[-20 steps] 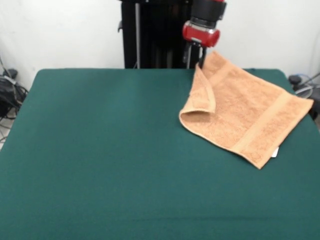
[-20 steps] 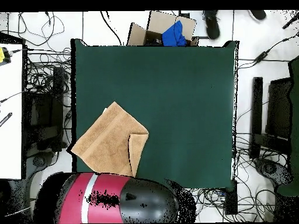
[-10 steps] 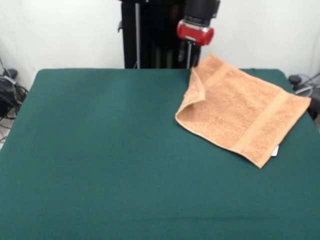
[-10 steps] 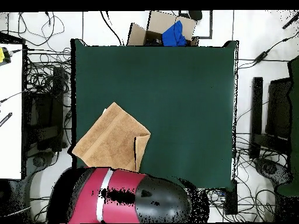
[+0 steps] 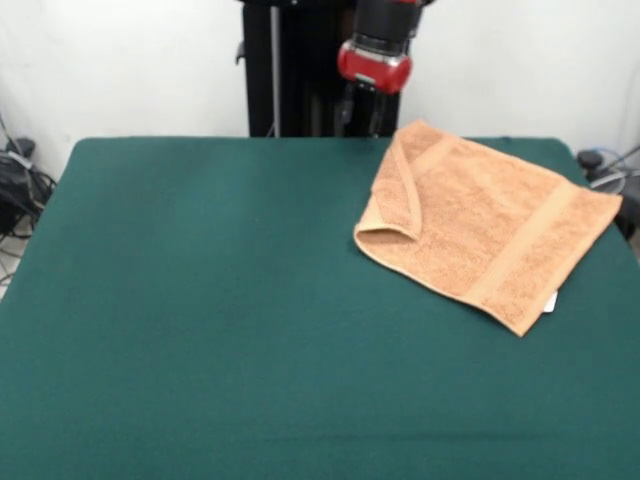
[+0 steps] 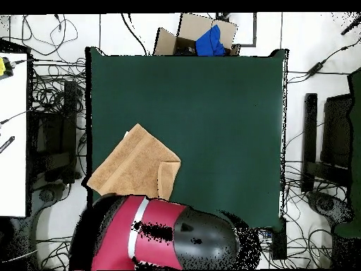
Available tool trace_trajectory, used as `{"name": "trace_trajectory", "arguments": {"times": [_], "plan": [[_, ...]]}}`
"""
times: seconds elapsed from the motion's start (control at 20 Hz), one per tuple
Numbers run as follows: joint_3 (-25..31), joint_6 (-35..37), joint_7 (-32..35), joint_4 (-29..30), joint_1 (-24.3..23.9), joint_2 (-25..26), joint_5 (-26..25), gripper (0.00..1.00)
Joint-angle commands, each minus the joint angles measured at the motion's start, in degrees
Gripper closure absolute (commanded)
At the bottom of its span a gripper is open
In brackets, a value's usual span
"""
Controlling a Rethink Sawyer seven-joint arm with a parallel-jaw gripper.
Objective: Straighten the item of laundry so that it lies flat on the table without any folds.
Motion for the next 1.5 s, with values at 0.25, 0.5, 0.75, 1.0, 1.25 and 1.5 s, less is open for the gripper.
{"name": "trace_trajectory", "arguments": {"times": [0.25,0.5,0.75,1.0,1.25,1.5], "plan": [[-0.52,2.94,5.45,-7.40,0.44,2.09,-0.34,0.00],[0.75,5.05,5.91,-6.58,1.40,-0.45,1.18,0.00],[3.37,8.15,6.94,-5.89,2.60,-3.91,3.14,0.00],[4.90,11.10,8.69,-5.20,4.84,-6.85,5.71,0.00],[5.90,12.15,10.43,-6.00,6.63,-7.68,7.37,0.00],[6.35,12.93,10.51,-7.91,7.68,-7.29,8.75,0.00]]}}
